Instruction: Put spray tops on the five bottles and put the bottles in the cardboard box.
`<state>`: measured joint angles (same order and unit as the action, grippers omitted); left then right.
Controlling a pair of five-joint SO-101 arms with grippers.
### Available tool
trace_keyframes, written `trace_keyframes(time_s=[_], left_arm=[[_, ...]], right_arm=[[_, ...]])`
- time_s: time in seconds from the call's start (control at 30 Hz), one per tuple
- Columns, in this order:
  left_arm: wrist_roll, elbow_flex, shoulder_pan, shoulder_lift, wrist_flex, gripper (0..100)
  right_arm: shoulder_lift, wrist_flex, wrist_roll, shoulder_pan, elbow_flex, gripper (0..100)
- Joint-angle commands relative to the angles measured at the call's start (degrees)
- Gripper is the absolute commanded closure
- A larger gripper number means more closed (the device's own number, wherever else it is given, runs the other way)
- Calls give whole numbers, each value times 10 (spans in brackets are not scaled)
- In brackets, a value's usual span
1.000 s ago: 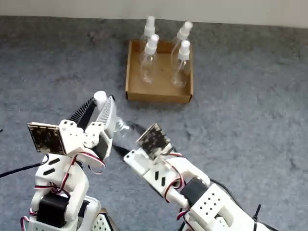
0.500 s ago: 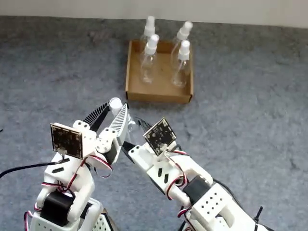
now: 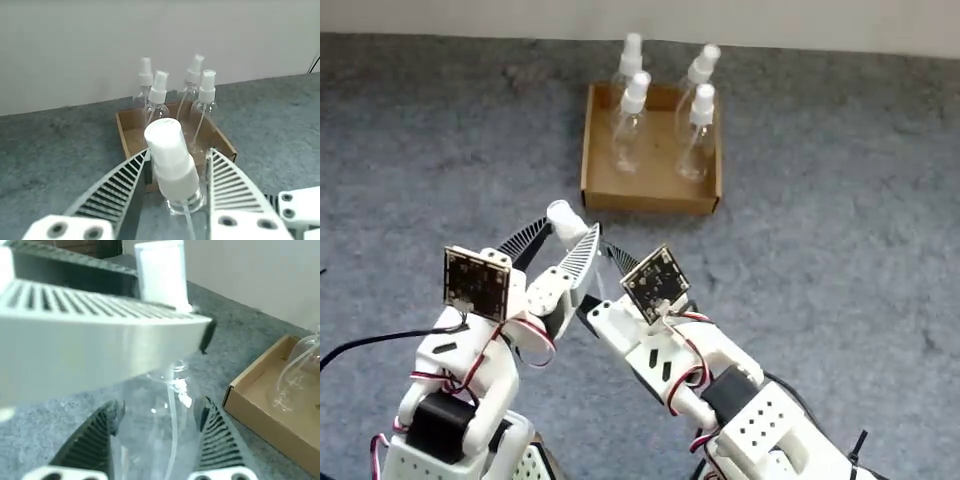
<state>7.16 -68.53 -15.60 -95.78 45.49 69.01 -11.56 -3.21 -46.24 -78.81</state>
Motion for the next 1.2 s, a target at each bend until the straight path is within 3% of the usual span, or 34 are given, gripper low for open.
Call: trace_keyframes(time_s=[0.0,0.2,0.4,0.6,0.83,1.0,1.17], left_arm=[[-6,56,-5,-29,33,871],[-5,56,73,-74,33,871],[-5,49,79,-80,30,871],[-5,3,115,-40,-89,871],[-5,1,115,100,-143,871],[-6,1,87,131,-145,871],[-67,-2,38,134,-145,871]], right_arm=[[15,10,1,8,0,995],[15,11,1,8,-19,995],[15,11,1,7,-20,995],[15,11,1,6,-25,995],[15,11,1,6,-25,995],[16,11,1,6,-25,995],[16,11,0,6,-25,995]])
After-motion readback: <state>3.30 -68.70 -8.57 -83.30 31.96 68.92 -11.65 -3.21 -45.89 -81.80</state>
